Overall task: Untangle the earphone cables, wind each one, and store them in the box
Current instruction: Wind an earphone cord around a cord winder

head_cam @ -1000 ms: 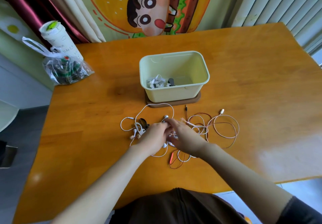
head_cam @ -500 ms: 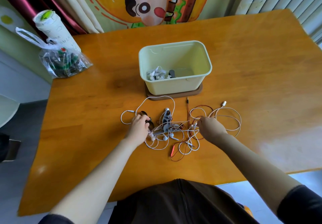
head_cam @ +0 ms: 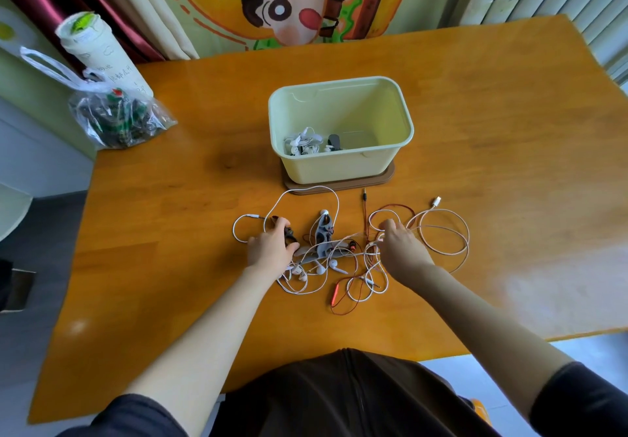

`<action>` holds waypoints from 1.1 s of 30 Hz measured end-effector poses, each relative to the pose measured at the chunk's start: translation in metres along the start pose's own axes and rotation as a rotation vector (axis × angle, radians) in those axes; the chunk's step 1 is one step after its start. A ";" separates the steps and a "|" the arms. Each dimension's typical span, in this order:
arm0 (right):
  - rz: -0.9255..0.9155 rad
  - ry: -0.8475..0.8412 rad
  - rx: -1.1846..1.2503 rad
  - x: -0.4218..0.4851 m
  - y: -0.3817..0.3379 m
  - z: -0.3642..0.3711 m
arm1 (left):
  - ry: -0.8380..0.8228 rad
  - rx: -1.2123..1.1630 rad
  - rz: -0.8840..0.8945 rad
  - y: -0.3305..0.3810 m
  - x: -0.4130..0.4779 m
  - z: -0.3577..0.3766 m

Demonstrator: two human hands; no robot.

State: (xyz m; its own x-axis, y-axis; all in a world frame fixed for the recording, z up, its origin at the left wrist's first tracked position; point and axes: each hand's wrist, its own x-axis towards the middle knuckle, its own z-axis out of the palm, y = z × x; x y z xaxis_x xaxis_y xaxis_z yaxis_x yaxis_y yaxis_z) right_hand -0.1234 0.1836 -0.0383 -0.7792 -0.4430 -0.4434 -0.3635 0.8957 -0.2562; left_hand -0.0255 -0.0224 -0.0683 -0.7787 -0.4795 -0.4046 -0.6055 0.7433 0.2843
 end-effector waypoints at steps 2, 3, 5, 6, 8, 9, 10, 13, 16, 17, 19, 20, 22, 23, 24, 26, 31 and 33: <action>-0.104 0.024 -0.092 -0.004 -0.008 -0.002 | -0.001 -0.014 0.009 0.000 0.001 0.000; -0.176 0.043 -0.110 -0.006 -0.014 -0.002 | 0.002 -0.026 0.012 0.000 0.002 0.001; -0.346 0.080 -0.108 -0.009 -0.027 -0.001 | 0.008 -0.025 0.016 0.000 0.002 0.001; -0.433 0.093 -0.098 -0.009 -0.033 0.002 | 0.008 -0.021 0.017 0.000 0.001 0.001; -0.567 0.090 -0.111 -0.009 -0.045 0.009 | 0.011 -0.018 0.017 0.001 0.000 0.002; -0.600 0.075 -0.138 -0.009 -0.051 0.013 | 0.012 -0.018 0.008 0.002 -0.001 0.002; -0.607 0.058 -0.165 -0.008 -0.055 0.017 | 0.013 -0.019 -0.004 0.003 -0.001 0.002; -0.527 0.030 -0.179 -0.006 -0.060 0.026 | 0.035 0.004 -0.032 0.004 -0.003 0.003; -0.448 -0.014 -0.107 -0.006 -0.061 0.025 | 0.089 0.020 -0.040 0.002 -0.007 0.004; -0.435 -0.027 -0.090 -0.007 -0.062 0.023 | 0.104 0.016 -0.050 0.001 -0.008 0.004; -0.429 -0.031 -0.091 -0.008 -0.062 0.021 | 0.121 -0.032 -0.079 -0.001 -0.010 0.004; -0.429 -0.030 -0.102 -0.009 -0.062 0.019 | 0.127 -0.072 -0.095 -0.002 -0.010 0.003; -0.424 -0.041 -0.115 -0.008 -0.063 0.013 | 0.114 -0.153 -0.115 -0.004 -0.010 0.003; -0.420 -0.060 -0.110 -0.008 -0.064 0.010 | 0.092 -0.196 -0.121 -0.003 -0.011 0.001; -0.411 -0.085 -0.101 -0.007 -0.066 0.006 | 0.069 -0.242 -0.133 -0.002 -0.013 -0.001; -0.403 -0.130 -0.089 -0.008 -0.068 0.000 | 0.034 -0.321 -0.165 0.001 -0.017 -0.005; -0.408 -0.257 -0.015 -0.014 -0.067 -0.019 | 0.014 -0.381 -0.132 0.005 -0.024 -0.014; -0.426 -0.255 -0.008 -0.019 -0.067 -0.031 | 0.027 -0.439 -0.146 0.007 -0.028 -0.021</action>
State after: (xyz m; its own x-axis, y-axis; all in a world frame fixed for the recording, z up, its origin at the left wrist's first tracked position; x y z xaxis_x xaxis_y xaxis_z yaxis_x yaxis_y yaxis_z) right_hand -0.1000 0.1331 0.0137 -0.4112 -0.7641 -0.4970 -0.6271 0.6329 -0.4540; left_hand -0.0114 -0.0132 -0.0369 -0.6803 -0.5811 -0.4468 -0.7171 0.4015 0.5697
